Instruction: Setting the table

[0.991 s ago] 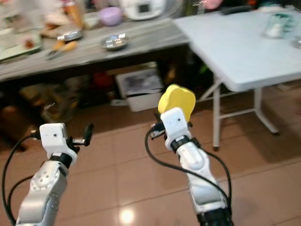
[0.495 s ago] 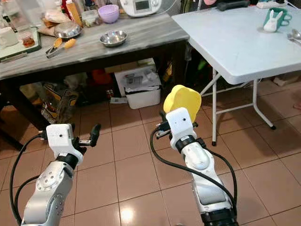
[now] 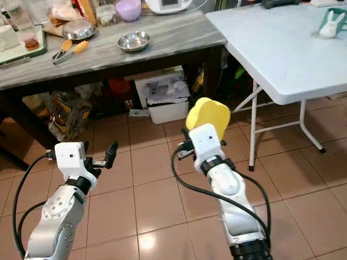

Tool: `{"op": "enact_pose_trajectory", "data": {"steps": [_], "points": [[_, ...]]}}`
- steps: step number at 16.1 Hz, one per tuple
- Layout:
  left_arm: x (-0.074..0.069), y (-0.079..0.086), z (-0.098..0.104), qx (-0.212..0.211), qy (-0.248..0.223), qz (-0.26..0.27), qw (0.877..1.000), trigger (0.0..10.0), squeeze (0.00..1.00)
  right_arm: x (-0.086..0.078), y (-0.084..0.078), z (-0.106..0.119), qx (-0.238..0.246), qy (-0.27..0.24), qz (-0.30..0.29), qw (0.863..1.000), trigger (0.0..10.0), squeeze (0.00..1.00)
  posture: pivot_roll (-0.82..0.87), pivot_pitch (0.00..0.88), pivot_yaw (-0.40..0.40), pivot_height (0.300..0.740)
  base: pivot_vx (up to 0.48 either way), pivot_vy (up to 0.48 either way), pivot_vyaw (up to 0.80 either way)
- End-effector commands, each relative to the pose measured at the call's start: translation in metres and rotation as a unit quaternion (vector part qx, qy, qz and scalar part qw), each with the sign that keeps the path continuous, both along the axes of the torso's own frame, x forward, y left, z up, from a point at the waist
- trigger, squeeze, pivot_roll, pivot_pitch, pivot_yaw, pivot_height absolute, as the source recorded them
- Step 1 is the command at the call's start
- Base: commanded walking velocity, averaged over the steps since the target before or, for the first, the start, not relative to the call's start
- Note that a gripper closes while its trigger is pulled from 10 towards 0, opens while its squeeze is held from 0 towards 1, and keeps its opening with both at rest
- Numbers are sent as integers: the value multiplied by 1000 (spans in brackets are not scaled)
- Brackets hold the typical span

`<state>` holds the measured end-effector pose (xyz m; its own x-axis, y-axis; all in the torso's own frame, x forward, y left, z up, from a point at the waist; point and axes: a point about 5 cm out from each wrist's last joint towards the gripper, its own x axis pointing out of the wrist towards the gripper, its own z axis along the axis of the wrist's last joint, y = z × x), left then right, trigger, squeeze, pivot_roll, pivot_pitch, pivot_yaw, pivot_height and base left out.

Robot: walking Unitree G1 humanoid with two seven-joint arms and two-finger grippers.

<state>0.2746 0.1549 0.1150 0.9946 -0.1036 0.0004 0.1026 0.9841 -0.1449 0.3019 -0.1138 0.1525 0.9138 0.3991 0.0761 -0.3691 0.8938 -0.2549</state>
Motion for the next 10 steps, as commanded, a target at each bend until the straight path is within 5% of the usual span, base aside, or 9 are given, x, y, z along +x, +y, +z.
{"op": "enact_pose_trajectory", "data": {"steps": [1,10], "points": [[-1,0,2,0,-4,-5,1000,10000,0,0,-3,3,-1,-11,-3,1000,10000,0,-265,104,115,740,480,0,531],[2,-5,1,-2,-4,-17,1000,10000,0,-1,-4,2,-4,-11,-5,1000,10000,0,-275,106,119,740,480,0,551]]}}
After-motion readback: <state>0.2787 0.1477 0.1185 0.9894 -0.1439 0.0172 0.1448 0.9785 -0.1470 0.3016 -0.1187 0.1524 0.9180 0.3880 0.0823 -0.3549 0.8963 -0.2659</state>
